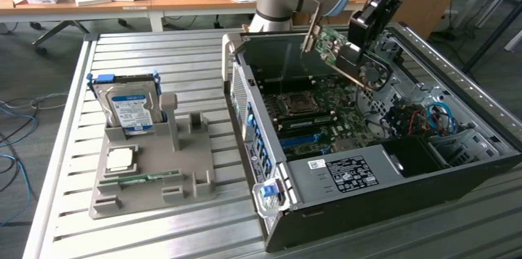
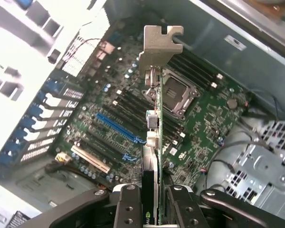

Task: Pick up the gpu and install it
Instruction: 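Insert the gpu into the slot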

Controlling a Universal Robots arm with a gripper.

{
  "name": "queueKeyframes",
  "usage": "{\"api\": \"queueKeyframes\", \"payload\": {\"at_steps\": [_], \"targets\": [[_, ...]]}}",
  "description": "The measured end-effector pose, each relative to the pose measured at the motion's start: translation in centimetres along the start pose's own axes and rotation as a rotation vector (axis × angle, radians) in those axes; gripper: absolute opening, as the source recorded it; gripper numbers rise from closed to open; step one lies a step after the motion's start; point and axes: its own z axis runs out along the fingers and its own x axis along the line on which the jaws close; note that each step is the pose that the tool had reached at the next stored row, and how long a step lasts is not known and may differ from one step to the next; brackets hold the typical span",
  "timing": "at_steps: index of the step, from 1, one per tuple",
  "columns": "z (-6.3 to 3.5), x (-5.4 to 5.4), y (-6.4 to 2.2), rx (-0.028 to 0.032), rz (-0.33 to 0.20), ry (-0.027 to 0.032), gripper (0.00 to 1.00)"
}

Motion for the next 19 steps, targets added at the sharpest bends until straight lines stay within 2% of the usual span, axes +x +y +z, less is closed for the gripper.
{"api": "queueKeyframes", "payload": {"at_steps": [19], "targets": [[0.12, 0.0, -0.01, 0.001, -0.345, 0.0203, 0.26]]}}
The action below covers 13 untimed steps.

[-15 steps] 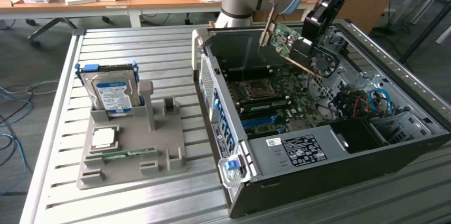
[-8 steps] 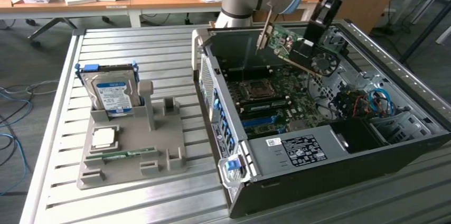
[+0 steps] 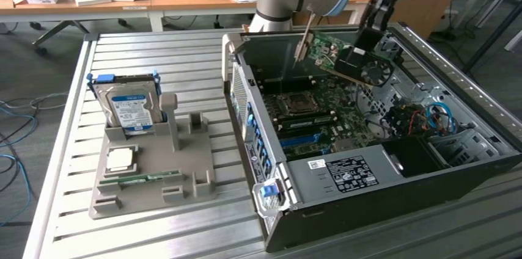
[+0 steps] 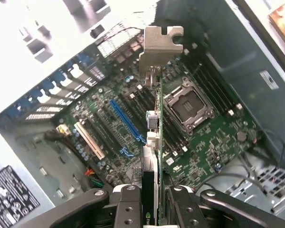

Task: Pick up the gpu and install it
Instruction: 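Insert the gpu into the slot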

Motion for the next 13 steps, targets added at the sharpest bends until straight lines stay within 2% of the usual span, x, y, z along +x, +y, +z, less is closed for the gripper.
{"api": "queueKeyframes", "payload": {"at_steps": [13], "targets": [[0.13, 0.0, -0.01, 0.0007, -0.235, 0.0139, 0.26]]}}
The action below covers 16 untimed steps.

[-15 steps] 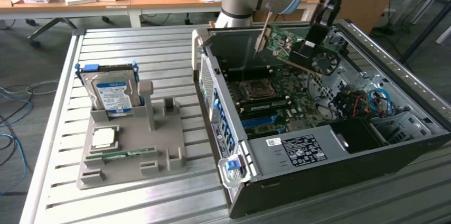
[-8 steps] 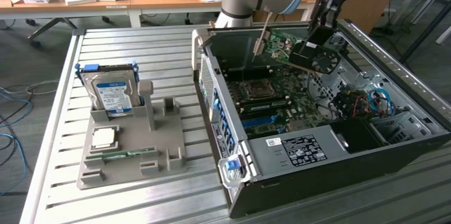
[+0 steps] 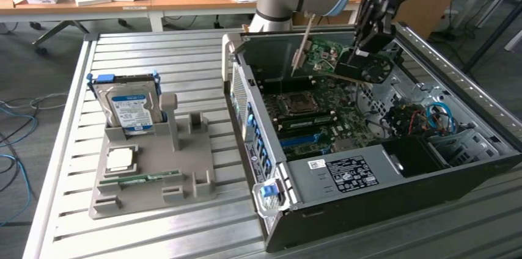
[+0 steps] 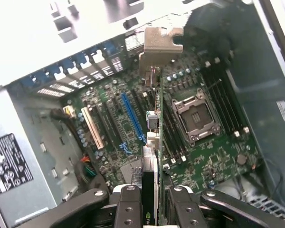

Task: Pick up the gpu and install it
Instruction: 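Insert the gpu into the slot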

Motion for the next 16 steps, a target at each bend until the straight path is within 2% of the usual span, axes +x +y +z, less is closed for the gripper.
{"api": "queueKeyframes", "payload": {"at_steps": [16], "targets": [[0.22, 0.0, -0.01, 0.0009, -0.292, 0.0172, 0.26]]}}
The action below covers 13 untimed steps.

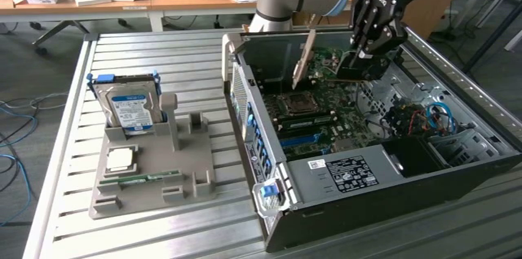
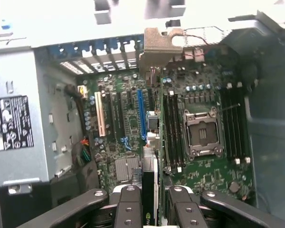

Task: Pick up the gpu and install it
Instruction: 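Insert the gpu into the slot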

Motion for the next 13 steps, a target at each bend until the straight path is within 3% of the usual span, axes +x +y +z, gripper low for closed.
{"api": "queueKeyframes", "payload": {"at_steps": [4, 13], "targets": [[0.01, 0.0, 0.0, 0.0001, -0.048, 0.0029, 0.26], [0.04, 0.0, 0.01, 0.0022, -0.063, 0.0034, 0.26]]}}
